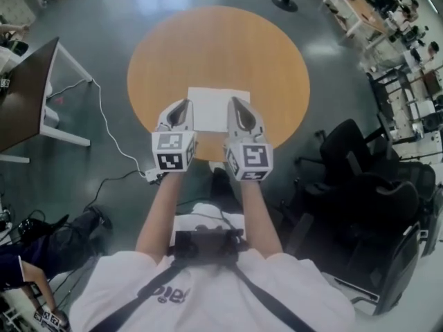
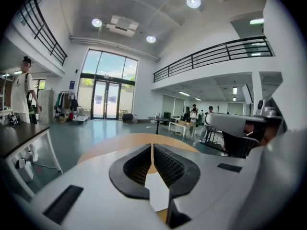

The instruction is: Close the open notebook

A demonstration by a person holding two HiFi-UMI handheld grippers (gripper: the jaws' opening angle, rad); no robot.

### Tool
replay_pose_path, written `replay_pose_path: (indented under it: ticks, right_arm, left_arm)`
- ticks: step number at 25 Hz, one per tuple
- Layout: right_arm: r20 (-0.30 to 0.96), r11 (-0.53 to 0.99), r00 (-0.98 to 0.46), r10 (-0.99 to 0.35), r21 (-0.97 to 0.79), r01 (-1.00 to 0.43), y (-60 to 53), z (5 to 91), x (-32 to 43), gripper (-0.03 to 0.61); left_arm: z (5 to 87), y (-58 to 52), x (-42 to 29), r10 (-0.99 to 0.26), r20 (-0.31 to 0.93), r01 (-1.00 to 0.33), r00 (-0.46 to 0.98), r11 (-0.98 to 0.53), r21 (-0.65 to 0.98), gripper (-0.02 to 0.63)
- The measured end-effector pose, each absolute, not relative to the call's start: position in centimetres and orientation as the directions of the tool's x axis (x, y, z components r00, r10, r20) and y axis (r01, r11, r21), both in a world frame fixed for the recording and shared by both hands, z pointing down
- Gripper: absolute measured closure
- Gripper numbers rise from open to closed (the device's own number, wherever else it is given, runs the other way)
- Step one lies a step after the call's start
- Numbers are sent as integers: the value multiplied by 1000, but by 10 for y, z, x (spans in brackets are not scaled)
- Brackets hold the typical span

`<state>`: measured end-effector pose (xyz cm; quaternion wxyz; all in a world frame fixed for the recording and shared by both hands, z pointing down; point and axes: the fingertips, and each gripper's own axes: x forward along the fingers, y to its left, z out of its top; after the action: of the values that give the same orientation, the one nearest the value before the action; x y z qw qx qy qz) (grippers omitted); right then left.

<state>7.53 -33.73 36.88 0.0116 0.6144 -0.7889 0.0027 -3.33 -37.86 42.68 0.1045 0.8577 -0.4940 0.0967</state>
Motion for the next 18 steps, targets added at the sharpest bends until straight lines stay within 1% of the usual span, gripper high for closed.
replay_pose_path:
  ticks: [7, 13, 18]
  right_arm:
    - [111, 307, -307, -945, -16, -952, -387, 407, 73, 561]
    - [140, 332, -337, -931, -63, -941, -414, 444, 67, 561]
    - [230, 360, -374, -899, -102, -927, -408, 485, 54, 561]
  left_arm:
    - [490, -411, -39, -808, 392, -895, 440, -432, 115, 600]
    - [553, -420, -53, -765, 510, -915, 393, -381, 132, 598]
    - [595, -411, -63, -749, 552, -929, 367, -325, 176, 598]
